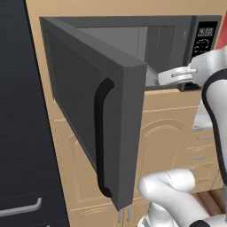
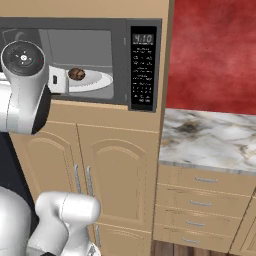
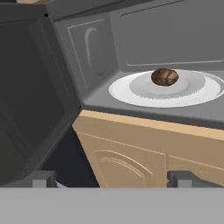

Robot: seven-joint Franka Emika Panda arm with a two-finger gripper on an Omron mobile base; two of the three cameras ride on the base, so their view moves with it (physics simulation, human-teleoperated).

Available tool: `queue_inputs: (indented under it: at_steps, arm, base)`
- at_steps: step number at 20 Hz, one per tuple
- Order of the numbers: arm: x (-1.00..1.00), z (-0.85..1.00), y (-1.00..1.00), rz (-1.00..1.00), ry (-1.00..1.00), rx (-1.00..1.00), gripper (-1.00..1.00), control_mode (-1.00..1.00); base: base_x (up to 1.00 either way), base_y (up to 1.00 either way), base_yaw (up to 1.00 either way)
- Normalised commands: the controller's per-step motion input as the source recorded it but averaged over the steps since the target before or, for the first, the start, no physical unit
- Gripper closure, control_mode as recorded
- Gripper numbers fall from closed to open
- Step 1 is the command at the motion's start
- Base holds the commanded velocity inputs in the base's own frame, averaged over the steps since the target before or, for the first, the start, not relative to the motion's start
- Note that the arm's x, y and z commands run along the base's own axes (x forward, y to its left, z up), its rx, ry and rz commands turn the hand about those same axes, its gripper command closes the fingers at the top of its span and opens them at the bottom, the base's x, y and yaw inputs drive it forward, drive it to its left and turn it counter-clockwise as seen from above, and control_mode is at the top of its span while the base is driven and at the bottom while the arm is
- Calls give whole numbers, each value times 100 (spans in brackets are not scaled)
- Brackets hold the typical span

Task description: Retrieve the reheated potato from the microwave, then place the potato, cheese, and condiment on the cutting board.

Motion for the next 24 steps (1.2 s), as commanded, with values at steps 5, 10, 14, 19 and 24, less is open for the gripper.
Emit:
queue_inputs:
  at_steps: [5, 10, 14, 19, 24]
  arm:
    - [75, 0, 3, 0, -3, 0, -100, -100]
    - [80, 0, 6, 0, 0, 0, -100, -100]
    - [57, -10, 27, 0, -4, -4, -100, -100]
    - [65, -11, 18, 0, -1, -3, -100, -100]
    - [66, -11, 6, 0, 0, -2, -100, -100]
  base:
    - [0, 0, 0]
    - [0, 0, 0]
    - [0, 0, 0]
    - [0, 0, 0]
    - [0, 0, 0]
